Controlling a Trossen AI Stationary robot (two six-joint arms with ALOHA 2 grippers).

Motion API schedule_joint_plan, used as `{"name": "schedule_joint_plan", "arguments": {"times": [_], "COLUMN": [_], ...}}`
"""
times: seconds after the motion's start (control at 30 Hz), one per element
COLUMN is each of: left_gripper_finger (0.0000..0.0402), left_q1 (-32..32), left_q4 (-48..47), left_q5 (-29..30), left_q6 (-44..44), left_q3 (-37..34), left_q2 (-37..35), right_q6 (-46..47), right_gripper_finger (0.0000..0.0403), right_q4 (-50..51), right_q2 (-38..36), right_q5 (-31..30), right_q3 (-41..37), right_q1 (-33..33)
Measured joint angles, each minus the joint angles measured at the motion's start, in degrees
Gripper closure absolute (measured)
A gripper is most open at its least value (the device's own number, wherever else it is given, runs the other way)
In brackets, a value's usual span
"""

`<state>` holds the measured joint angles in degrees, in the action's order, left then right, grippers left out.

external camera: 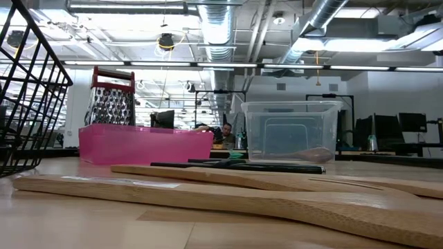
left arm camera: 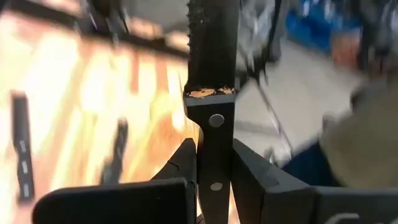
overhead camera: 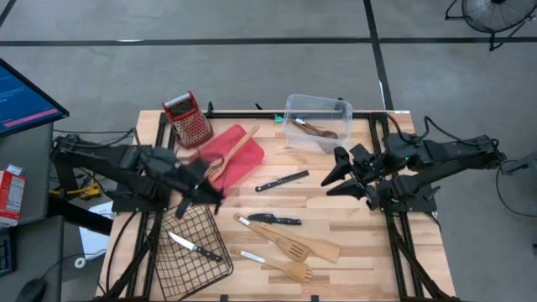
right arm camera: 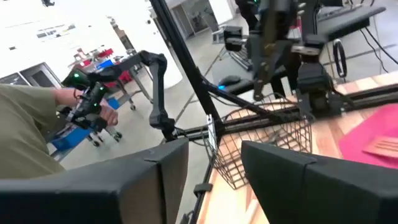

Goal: Pick & Place Kitchen Items
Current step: Put the black kitchen knife into the wire basket

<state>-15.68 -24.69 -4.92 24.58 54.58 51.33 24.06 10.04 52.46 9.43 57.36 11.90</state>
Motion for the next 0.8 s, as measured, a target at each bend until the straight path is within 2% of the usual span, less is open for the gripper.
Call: {"name": "schedule_joint_plan", "arguments": {"times": [0.3,0.57,0.8], "left_gripper_finger": [0.0363,0.0364,0.0363], "left_q1": [-12.49,-20.26,-25.94], "left_q4": [-10.00,-21.34,-31.33], "left_q5": [1.74,0.12,0.80], "left_q6": [-0.06,4.52,4.39], "left_q3": [-0.04,-0.06,-0.08], "left_q2": [5.65,8.32,11.51], "right_q6": [0.14,3.01,2.99], "right_gripper_finger": [0.0257,0.0257,0.0262], "right_q4": [3.55,3.77,4.02], "right_q2": [2.01,4.61,6.07], "right_q5": [-0.96,-0.52,-0.52], "right_q3": [-0.01,-0.01,0.00], "right_q1": [1.60,1.60,1.58]}}
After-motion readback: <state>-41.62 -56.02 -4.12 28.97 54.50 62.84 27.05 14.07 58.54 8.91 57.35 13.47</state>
